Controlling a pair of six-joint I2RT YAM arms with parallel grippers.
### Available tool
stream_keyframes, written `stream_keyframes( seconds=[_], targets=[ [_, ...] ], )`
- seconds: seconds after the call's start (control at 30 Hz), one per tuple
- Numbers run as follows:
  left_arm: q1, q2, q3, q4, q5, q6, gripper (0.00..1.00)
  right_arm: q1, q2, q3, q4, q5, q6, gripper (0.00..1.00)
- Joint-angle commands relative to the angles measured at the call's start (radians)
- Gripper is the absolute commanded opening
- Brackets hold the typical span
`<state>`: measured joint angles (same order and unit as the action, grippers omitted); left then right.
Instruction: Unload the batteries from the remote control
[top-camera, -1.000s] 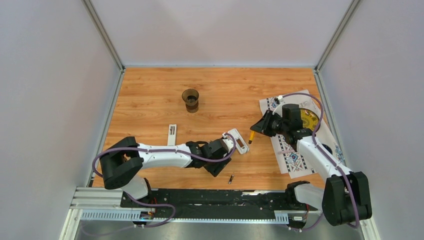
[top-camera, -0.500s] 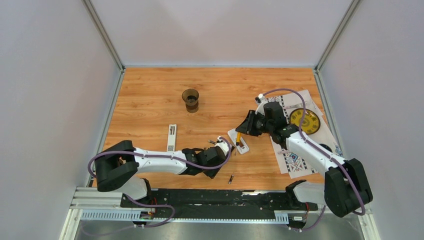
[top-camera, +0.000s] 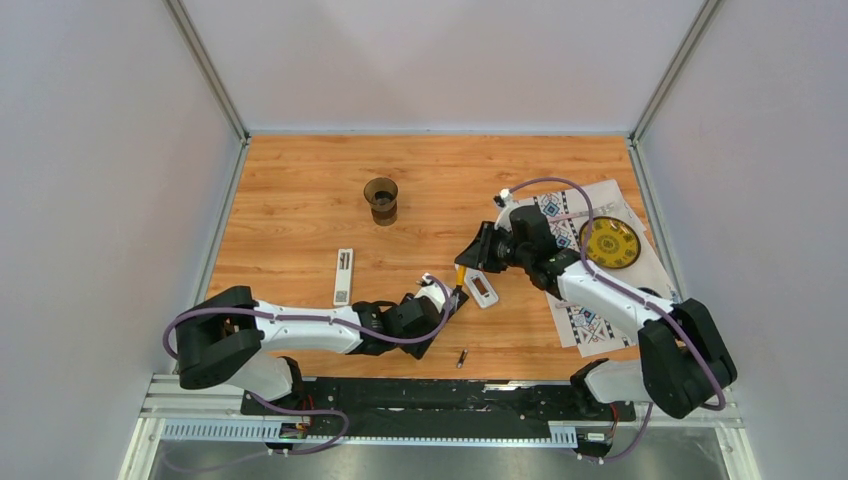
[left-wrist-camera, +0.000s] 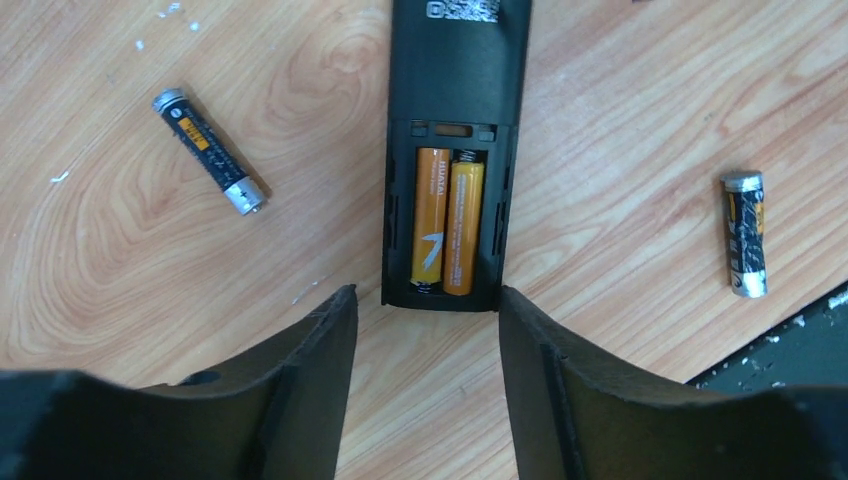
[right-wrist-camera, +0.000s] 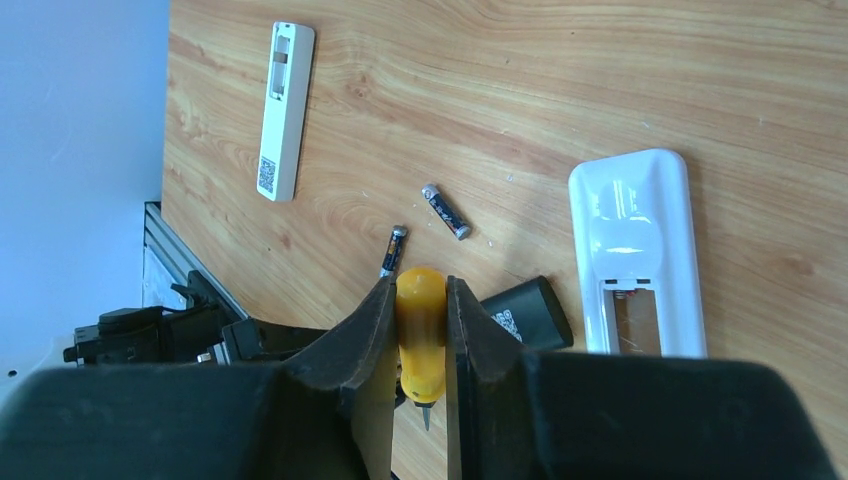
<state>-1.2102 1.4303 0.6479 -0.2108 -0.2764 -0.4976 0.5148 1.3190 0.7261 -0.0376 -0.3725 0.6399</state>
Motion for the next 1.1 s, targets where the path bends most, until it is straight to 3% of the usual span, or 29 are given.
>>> stream_keyframes(
  seconds=[0.0,0.1,0.2,1.07],
  targets=[
    [0.0,-0.002,-0.037,0.013,0.017,-0.013,0.53,0.021,0.026,0.045,0.093,0.026,0.026,0.0],
    [0.0,-0.002,-0.04,0.033,0.032,-0.002,0.44,0.033,0.04,0.044,0.111,0.035,0.03,0.0],
    [0.001,-0.008,-0.042,0.044,0.036,-0.001,0.41,0.042,0.063,0.036,0.142,0.047,0.047,0.0],
    [0.0,-0.005,-0.048,0.047,0.032,-0.019,0.36,0.142,0.212,0.038,0.176,0.156,0.043,0.0]
  ],
)
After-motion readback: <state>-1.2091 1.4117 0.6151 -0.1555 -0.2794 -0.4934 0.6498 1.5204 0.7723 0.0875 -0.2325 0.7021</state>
